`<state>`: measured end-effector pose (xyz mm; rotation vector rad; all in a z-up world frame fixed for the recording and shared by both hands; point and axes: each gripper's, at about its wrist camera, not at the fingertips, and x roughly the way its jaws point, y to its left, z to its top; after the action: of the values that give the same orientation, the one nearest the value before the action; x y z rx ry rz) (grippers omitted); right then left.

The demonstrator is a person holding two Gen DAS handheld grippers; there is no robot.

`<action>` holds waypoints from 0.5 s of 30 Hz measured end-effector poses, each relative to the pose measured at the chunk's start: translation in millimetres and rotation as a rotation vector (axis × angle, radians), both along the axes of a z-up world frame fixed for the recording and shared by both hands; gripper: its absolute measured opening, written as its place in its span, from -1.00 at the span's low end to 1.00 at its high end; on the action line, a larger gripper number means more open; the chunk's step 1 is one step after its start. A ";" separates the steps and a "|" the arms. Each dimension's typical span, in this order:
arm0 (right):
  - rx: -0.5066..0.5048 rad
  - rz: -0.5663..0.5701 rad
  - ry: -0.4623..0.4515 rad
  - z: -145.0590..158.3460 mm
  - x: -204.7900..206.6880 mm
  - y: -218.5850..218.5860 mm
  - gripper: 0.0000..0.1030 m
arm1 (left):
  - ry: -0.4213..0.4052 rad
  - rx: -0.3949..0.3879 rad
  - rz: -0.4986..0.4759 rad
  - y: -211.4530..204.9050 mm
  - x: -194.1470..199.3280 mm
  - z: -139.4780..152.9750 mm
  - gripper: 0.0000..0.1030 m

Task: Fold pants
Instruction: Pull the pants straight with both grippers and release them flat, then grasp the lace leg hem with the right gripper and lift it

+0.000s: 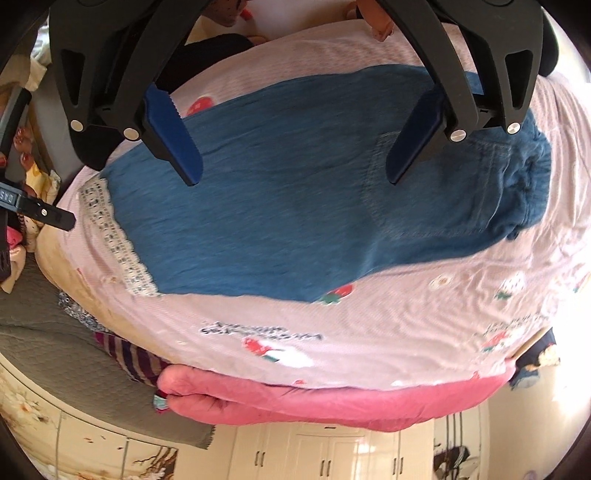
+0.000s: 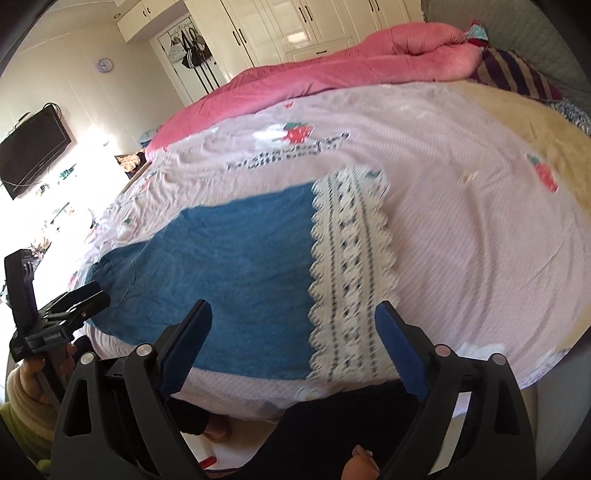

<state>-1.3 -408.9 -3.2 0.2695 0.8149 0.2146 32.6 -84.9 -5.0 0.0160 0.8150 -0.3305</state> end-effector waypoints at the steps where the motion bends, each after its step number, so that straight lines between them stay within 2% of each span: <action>1: -0.005 0.000 -0.005 1.8 1.3 -1.3 0.76 | -0.008 -0.001 -0.010 -7.2 0.2 3.2 0.81; 9: -0.025 -0.007 -0.045 17.6 13.0 -20.6 0.79 | -0.028 0.010 -0.061 -46.3 4.3 13.3 0.81; 15: -0.031 -0.019 -0.040 18.8 26.0 -33.2 0.80 | -0.029 0.026 -0.101 -72.9 6.5 13.9 0.81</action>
<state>24.6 -442.1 15.5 0.2428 0.7753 0.1885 39.1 -157.8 8.9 0.0863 0.7914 -0.4145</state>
